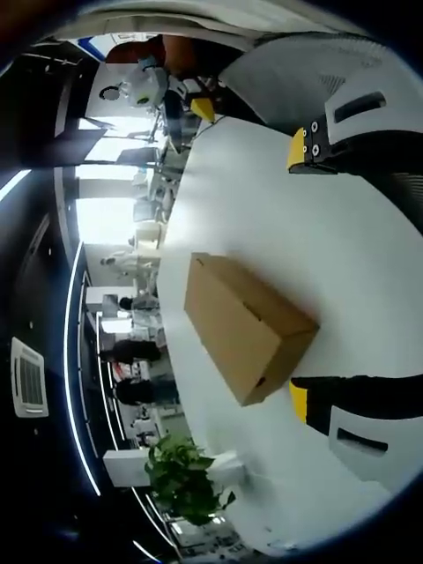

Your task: Operate the shoe box by opening the lid, removing the specified soft item, and placing it in the target area until the item is outside and the box remains undamaged.

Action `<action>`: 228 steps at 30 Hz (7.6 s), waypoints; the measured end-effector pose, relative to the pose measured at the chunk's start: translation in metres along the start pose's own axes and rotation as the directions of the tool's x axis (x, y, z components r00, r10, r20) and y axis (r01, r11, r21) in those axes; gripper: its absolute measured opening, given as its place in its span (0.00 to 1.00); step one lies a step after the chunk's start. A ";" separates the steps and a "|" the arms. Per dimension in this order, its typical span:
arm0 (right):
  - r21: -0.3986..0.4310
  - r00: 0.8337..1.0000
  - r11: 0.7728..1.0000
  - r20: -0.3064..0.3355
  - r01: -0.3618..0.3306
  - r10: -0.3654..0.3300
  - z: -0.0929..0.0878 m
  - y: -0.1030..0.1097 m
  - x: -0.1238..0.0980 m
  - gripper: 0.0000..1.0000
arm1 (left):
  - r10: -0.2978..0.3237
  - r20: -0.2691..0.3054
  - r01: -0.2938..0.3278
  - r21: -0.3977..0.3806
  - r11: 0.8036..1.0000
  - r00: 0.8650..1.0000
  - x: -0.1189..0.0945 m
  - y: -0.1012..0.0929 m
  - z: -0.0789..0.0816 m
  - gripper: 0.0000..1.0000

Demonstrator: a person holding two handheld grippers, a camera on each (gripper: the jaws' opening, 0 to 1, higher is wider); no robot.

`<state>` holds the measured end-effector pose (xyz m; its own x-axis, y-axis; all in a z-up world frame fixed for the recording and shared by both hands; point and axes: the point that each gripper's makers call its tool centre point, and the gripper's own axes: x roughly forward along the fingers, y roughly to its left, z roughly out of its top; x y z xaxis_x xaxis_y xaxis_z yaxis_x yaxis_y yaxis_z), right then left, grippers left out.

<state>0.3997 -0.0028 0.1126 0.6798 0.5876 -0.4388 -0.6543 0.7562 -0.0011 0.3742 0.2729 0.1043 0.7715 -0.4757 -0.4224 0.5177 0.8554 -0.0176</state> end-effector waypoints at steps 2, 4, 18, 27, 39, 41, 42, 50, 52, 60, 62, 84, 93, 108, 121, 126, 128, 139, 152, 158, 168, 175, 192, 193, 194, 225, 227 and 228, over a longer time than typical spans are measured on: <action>0.001 1.000 1.000 0.000 -0.004 0.004 0.001 0.000 0.001 0.96 | -0.002 -0.001 0.002 0.002 1.000 1.000 0.000 -0.001 0.001 0.98; -0.002 1.000 1.000 -0.001 -0.007 0.007 0.001 0.000 0.001 0.96 | -0.004 0.000 0.004 0.002 1.000 1.000 0.001 -0.001 0.002 0.98; -0.015 1.000 1.000 -0.002 -0.017 0.017 0.006 -0.003 0.004 0.96 | 0.000 -0.003 0.000 -0.001 1.000 1.000 0.006 0.001 0.006 0.97; -0.027 1.000 0.999 0.001 -0.025 0.025 0.010 -0.007 0.007 0.95 | 0.008 0.000 -0.008 0.001 1.000 1.000 0.011 0.004 0.011 0.96; -0.040 0.999 0.999 0.001 -0.036 0.036 0.016 -0.012 0.014 0.92 | 0.023 0.004 -0.023 -0.006 1.000 1.000 0.017 0.008 0.015 0.94; -0.041 0.999 0.998 0.003 -0.041 0.041 0.017 -0.012 0.015 0.92 | 0.031 0.005 -0.031 -0.009 0.999 0.999 0.018 0.010 0.015 0.94; -0.042 0.999 0.998 0.005 -0.042 0.042 0.018 -0.013 0.016 0.92 | 0.035 0.006 -0.035 -0.011 0.999 0.999 0.018 0.011 0.016 0.94; -0.058 0.998 0.997 0.012 -0.060 0.060 0.023 -0.015 0.025 0.92 | 0.070 0.011 -0.070 -0.004 0.998 0.998 0.021 0.018 0.019 0.90; -0.062 0.998 0.996 0.011 -0.064 0.065 0.024 -0.015 0.028 0.92 | 0.075 0.019 -0.075 -0.030 0.997 0.997 0.023 0.020 0.020 0.89; -0.064 0.996 0.994 0.026 -0.088 0.089 0.030 -0.019 0.037 0.91 | 0.142 0.017 -0.140 -0.078 0.987 0.990 0.026 0.034 0.018 0.85; -0.064 0.996 0.994 0.032 -0.086 0.088 0.032 -0.022 0.039 0.91 | 0.151 0.010 -0.150 -0.085 0.985 0.988 0.028 0.036 0.016 0.85; -0.145 0.981 0.972 0.034 -0.186 0.192 0.046 -0.028 0.085 0.83 | 0.204 -0.039 -0.206 -0.080 0.975 0.978 0.056 0.051 0.007 0.82; -0.192 0.976 0.958 0.008 -0.212 0.217 0.044 -0.034 0.102 0.80 | 0.214 -0.051 -0.218 -0.087 0.972 0.975 0.066 0.054 0.002 0.82; -0.185 0.967 0.949 -0.023 -0.255 0.255 0.040 -0.036 0.133 0.75 | 0.255 -0.066 -0.260 -0.087 0.962 0.965 0.075 0.066 -0.001 0.80; -0.216 0.953 0.928 -0.069 -0.302 0.294 0.041 -0.037 0.161 0.74 | 0.276 -0.075 -0.282 -0.097 0.954 0.958 0.081 0.073 -0.005 0.78; -0.234 0.949 0.920 -0.085 -0.314 0.303 0.043 -0.039 0.171 0.74 | 0.283 -0.077 -0.290 -0.099 0.952 0.956 0.085 0.075 -0.006 0.77; -0.235 0.949 0.920 -0.087 -0.315 0.303 0.045 -0.041 0.174 0.74 | 0.284 -0.076 -0.291 -0.101 0.951 0.956 0.087 0.076 -0.006 0.77; -0.264 0.951 0.914 -0.088 -0.309 0.297 0.056 -0.054 0.197 0.71 | 0.296 -0.077 -0.303 -0.103 0.947 0.952 0.093 0.085 -0.007 0.76; -0.257 0.940 0.905 -0.137 -0.339 0.313 0.051 -0.056 0.223 0.69 | 0.296 -0.089 -0.304 -0.094 0.948 0.951 0.108 0.088 -0.008 0.74; -0.255 0.933 0.900 -0.167 -0.352 0.318 0.047 -0.056 0.234 0.67 | 0.314 -0.103 -0.324 -0.095 0.941 0.944 0.113 0.090 -0.013 0.74; -0.227 0.927 0.905 -0.195 -0.361 0.321 0.042 -0.060 0.248 0.61 | 0.340 -0.122 -0.354 -0.129 0.926 0.933 0.120 0.090 -0.019 0.73; -0.213 0.911 0.892 -0.201 -0.399 0.360 0.041 -0.055 0.248 0.59 | 0.352 -0.122 -0.368 -0.158 0.916 0.928 0.122 0.091 -0.022 0.74; -0.152 0.924 0.916 -0.158 -0.371 0.348 0.036 -0.051 0.244 0.53 | 0.323 -0.121 -0.339 -0.149 0.929 0.939 0.120 0.091 -0.021 0.70; -0.151 0.925 0.917 -0.157 -0.368 0.345 0.036 -0.050 0.244 0.53 | 0.322 -0.121 -0.338 -0.148 0.930 0.939 0.120 0.091 -0.022 0.70; -0.149 0.926 0.919 -0.158 -0.366 0.343 0.036 -0.050 0.243 0.53 | 0.318 -0.123 -0.335 -0.147 0.931 0.940 0.120 0.092 -0.022 0.70; -0.058 0.952 0.955 -0.119 -0.290 0.281 0.029 -0.030 0.223 0.49 | 0.206 -0.138 -0.224 -0.132 0.966 0.969 0.111 0.101 -0.025 0.65; -0.059 0.953 0.956 -0.122 -0.286 0.277 0.028 -0.027 0.221 0.48 | 0.197 -0.139 -0.214 -0.127 0.968 0.971 0.109 0.102 -0.025 0.65; -0.059 0.953 0.957 -0.124 -0.285 0.276 0.027 -0.027 0.221 0.48 | 0.189 -0.141 -0.207 -0.124 0.971 0.972 0.109 0.102 -0.025 0.65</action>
<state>0.5762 0.1145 0.0402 0.4266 0.7330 -0.5299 -0.8392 0.5393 0.0704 0.5015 0.3136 0.0340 0.7957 -0.2719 -0.5412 0.2974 0.9538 -0.0420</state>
